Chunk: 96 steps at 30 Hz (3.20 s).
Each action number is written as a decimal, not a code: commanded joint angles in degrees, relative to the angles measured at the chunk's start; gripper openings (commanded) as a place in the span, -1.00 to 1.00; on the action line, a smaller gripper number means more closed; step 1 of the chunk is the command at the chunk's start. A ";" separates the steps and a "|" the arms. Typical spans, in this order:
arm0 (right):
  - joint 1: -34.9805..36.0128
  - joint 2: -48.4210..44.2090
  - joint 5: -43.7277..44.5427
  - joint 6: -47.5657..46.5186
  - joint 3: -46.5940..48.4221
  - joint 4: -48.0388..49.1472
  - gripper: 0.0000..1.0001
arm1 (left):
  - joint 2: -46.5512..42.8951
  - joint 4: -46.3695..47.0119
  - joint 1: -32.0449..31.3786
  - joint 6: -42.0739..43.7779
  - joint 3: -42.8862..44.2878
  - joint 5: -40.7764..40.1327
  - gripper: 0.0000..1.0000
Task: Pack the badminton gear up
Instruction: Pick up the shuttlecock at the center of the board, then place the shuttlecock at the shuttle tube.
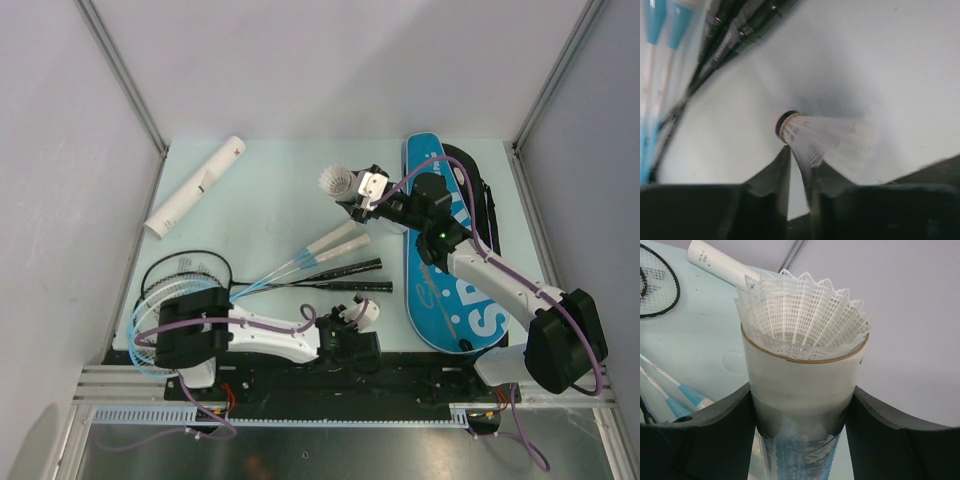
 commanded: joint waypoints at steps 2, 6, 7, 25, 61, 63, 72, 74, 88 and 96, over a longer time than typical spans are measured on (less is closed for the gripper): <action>-0.44 -0.90 0.56 1.18 1.70 -0.38 -0.33 | -2.01 -4.39 0.03 -1.45 2.71 -9.70 -0.99; -0.44 -0.72 0.30 0.57 1.79 -0.73 -0.34 | -15.52 -4.48 1.95 7.56 2.19 -4.55 -0.99; -0.52 -0.72 -0.05 0.65 1.70 -0.65 -0.33 | -22.61 -4.14 3.18 9.78 2.36 -1.48 -0.99; 0.62 -0.28 -3.39 0.57 1.70 -0.82 -0.33 | -28.59 -1.15 50.47 14.02 34.70 74.20 -0.99; 2.99 -0.54 -0.93 -2.95 1.70 -1.44 -0.35 | -12.48 -11.69 49.25 16.38 46.40 53.33 -0.20; 2.90 -0.63 -0.93 -2.86 1.70 -1.70 -0.35 | -13.18 -11.52 47.85 17.36 46.57 47.96 0.12; 2.73 -1.16 -0.67 -2.86 1.79 -1.35 -0.36 | -15.81 -11.52 47.14 20.26 43.68 40.85 0.27; 2.55 -1.42 -0.84 -2.86 1.79 -1.44 -0.36 | -17.31 -11.52 47.22 20.61 42.10 40.65 0.29; 2.73 -1.51 -1.11 -2.51 1.70 -1.87 -0.37 | -17.76 -9.67 47.84 19.04 39.89 46.35 0.50; 3.08 -1.69 -1.81 -2.34 1.70 -1.18 -0.37 | -8.45 -5.28 50.21 18.68 41.20 52.76 0.47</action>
